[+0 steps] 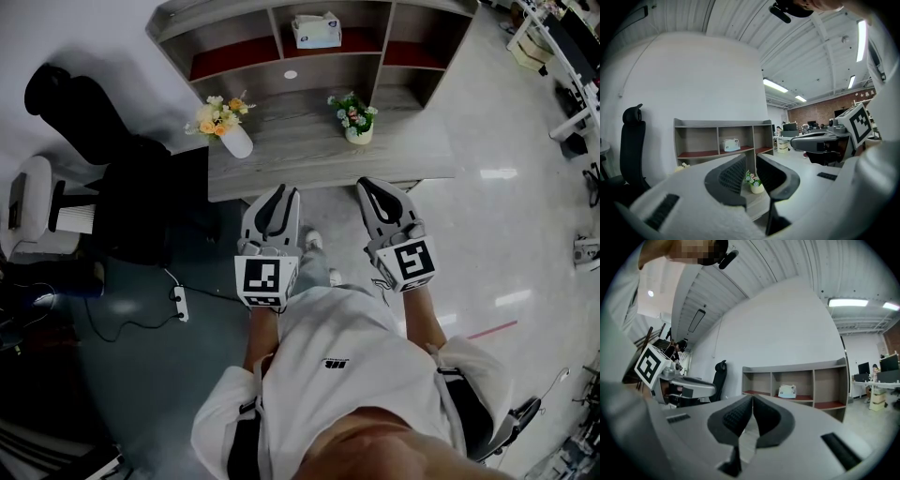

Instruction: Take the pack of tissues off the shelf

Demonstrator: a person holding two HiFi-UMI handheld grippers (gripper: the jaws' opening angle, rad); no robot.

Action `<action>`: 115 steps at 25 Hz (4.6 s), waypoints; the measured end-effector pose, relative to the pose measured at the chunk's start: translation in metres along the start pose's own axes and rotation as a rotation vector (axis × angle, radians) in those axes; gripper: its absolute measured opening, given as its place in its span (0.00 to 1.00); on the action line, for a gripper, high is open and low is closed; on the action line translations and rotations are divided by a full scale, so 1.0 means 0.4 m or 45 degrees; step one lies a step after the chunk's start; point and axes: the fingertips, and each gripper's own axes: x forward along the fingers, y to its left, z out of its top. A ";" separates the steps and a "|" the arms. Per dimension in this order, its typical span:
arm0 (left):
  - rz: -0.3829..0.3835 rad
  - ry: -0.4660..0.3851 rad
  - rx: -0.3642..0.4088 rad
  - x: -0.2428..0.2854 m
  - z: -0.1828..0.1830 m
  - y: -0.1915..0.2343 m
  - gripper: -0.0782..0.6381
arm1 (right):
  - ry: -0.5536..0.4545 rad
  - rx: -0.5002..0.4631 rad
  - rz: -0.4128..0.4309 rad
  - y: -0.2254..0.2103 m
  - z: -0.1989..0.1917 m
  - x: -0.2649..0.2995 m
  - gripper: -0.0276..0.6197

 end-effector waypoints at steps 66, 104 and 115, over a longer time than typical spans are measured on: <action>-0.167 0.066 -0.065 0.706 -0.052 0.353 0.23 | 0.140 -0.002 -0.133 -0.396 -0.087 0.627 0.09; -0.260 0.134 -0.059 1.060 -0.075 0.237 0.23 | 0.207 0.052 -0.153 -0.675 -0.182 0.696 0.09; -0.273 0.153 -0.071 1.133 -0.076 0.220 0.23 | 0.194 0.080 -0.133 -0.707 -0.179 0.723 0.09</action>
